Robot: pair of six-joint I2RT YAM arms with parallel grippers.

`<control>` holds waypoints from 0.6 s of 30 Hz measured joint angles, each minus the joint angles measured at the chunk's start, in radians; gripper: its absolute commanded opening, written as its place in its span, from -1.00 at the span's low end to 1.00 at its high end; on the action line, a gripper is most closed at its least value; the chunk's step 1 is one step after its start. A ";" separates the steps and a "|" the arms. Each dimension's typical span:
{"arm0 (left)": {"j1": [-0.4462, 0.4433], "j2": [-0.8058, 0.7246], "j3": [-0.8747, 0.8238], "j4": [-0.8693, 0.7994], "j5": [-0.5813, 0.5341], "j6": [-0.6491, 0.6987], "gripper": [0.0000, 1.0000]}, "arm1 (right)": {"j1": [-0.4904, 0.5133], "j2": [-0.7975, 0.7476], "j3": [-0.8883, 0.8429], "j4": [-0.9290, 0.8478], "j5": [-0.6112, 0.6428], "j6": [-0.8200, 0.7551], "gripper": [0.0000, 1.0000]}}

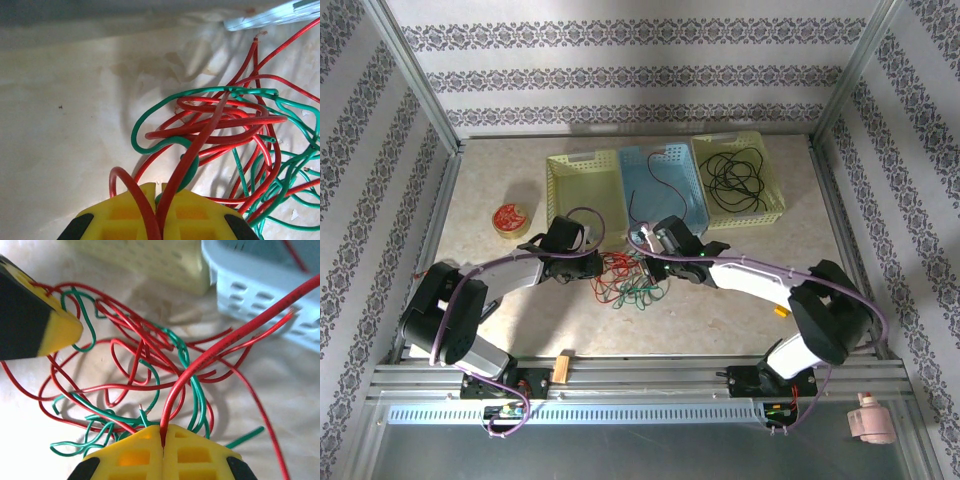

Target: Untangle the cables

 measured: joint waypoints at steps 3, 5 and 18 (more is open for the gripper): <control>0.000 0.000 0.000 -0.001 0.000 0.003 -1.00 | -0.014 0.012 0.000 0.009 -0.026 0.011 -0.90; 0.000 0.000 0.000 -0.001 0.000 0.005 -1.00 | -0.031 0.014 0.005 0.013 -0.037 0.022 -0.76; 0.000 0.010 0.000 -0.004 0.000 0.008 -1.00 | -0.051 0.061 0.026 0.028 -0.058 0.056 -0.37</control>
